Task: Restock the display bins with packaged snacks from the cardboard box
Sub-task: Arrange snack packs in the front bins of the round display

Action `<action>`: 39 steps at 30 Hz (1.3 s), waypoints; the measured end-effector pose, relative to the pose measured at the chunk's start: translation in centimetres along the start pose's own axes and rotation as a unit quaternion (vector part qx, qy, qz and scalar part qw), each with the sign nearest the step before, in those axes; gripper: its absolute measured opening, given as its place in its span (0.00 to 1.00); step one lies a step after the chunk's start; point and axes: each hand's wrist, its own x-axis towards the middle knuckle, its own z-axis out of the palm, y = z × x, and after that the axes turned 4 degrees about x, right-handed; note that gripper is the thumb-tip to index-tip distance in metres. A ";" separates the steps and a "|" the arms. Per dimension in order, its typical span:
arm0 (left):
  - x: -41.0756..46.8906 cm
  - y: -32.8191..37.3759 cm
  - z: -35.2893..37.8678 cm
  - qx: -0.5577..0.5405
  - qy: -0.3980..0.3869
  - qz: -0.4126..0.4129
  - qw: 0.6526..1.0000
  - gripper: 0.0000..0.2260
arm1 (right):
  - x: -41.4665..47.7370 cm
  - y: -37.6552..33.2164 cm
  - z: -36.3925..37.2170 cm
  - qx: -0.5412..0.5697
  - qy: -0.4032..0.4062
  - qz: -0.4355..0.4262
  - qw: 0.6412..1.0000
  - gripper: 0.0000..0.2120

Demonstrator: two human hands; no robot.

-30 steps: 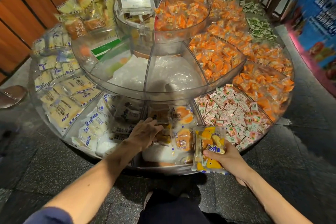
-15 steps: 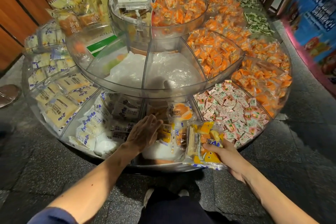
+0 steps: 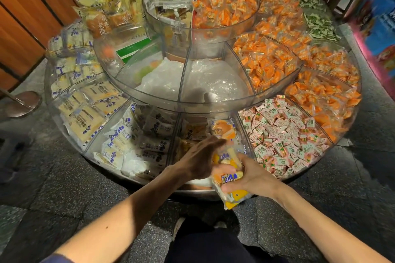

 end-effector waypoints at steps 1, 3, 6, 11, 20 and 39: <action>-0.1 0.1 -0.2 0.003 -0.015 0.009 1.000 0.32 | 0.2 -0.2 0.1 -0.014 -0.009 -0.003 1.000 0.28; -0.6 0.5 -1.2 -0.006 -0.020 0.014 1.000 0.25 | 0.4 -0.6 0.3 -0.009 -0.020 -0.005 1.000 0.27; -1.7 0.2 -2.9 -0.003 -0.014 0.013 1.000 0.10 | 0.3 -0.5 -0.1 0.067 -0.006 0.007 0.998 0.21; -3.8 -3.4 -5.4 -0.020 0.035 -0.083 0.996 0.06 | -0.4 -0.1 -2.3 0.099 0.062 0.028 0.993 0.36; -5.1 -5.3 -1.4 0.103 -0.099 -0.079 0.987 0.14 | -0.8 0.1 -3.5 0.186 0.097 0.029 0.977 0.13; -4.3 -4.4 2.0 0.241 -0.255 -0.122 0.928 0.12 | -1.2 -0.4 -3.5 0.177 0.084 0.037 0.980 0.08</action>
